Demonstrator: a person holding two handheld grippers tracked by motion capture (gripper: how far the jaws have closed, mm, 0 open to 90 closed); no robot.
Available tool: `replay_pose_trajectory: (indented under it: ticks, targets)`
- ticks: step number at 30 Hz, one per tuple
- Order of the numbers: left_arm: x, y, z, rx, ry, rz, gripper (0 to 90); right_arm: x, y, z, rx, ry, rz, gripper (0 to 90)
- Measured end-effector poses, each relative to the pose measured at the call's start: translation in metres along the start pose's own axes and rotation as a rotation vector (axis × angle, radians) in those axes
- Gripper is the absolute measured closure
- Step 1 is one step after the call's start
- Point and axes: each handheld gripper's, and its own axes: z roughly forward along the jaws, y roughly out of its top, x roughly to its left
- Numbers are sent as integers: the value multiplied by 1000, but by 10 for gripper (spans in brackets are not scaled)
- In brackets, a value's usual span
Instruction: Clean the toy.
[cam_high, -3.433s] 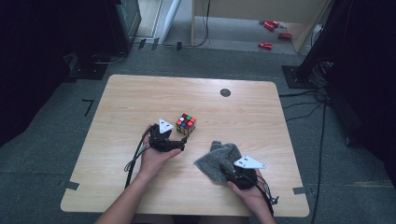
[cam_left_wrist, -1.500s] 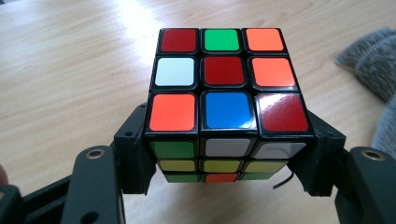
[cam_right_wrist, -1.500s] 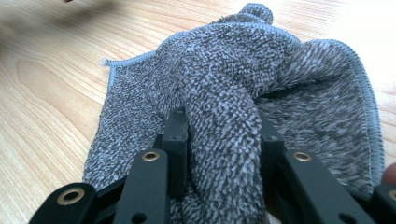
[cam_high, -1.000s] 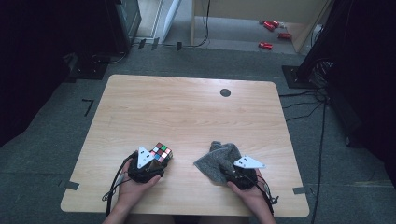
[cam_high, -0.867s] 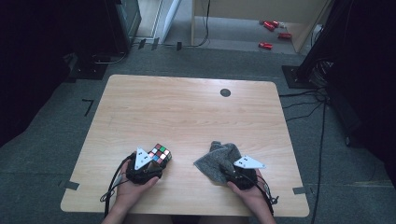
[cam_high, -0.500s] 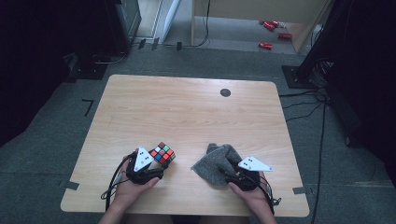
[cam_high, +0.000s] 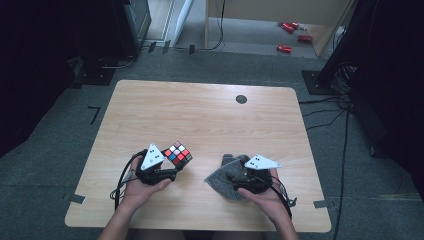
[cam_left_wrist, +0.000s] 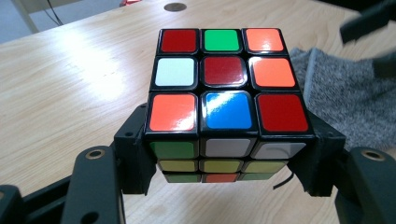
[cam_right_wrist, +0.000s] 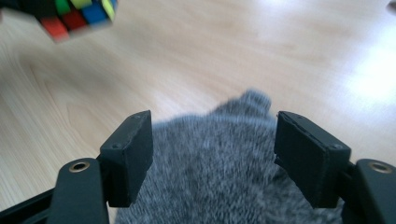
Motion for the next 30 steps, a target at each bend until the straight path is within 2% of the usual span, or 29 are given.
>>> replay_pose_trajectory:
  ticks: [1, 3, 5, 6, 7, 8, 12, 14, 15, 17, 18, 22, 23, 25, 26, 27, 30]
  targets:
    - [2, 0, 0, 3, 5, -11, 346, 0, -5, 3, 40, -26, -47, 264]
    - [4, -1, 1, 11, 5, -15, 346, 0, -6, 4, 45, -29, -42, 260]
    - [5, -2, 0, 17, -9, -19, 346, -2, -9, 7, 47, -24, -12, 241]
    - [5, -3, 0, 19, -31, -30, 345, -2, -12, 10, 75, -21, -21, 234]
    - [5, -3, 0, 19, -31, -30, 346, -2, -13, 12, 98, -27, -38, 226]
    - [5, -4, 0, 10, -48, -37, 346, -1, -15, 15, 117, -36, -48, 224]
    - [2, -2, 2, -4, -77, -34, 345, -2, -19, 19, 141, -41, -59, 230]
    - [-1, -1, 3, 8, -90, -22, 345, -1, -22, 23, 170, -37, -58, 261]
    - [-1, -1, 3, 8, -90, -22, 345, 0, -23, 24, 172, -35, -57, 278]
    - [-2, -1, 3, 33, -83, 9, 345, 2, -27, 26, 181, -38, -75, 308]
    - [-1, -1, 3, 39, -78, 5, 345, 3, -28, 27, 189, -45, -82, 323]
    - [0, -1, 2, 44, -73, 3, 345, 0, -28, 26, 181, -50, -71, 430]
    - [1, -2, 1, 34, -95, -2, 345, -2, -28, 25, 174, -56, -61, 525]
    - [0, -1, 1, 29, -97, 12, 345, -5, -27, 25, 170, -68, -43, 600]
    - [0, -1, 1, 29, -97, 12, 345, -5, -27, 25, 170, -68, -43, 600]
    - [-1, -1, 0, 25, -97, 20, 345, -7, -25, 24, 161, -65, -32, 638]
    - [-5, -1, 1, 27, -122, 42, 346, -6, -21, 21, 127, -60, -34, 655]
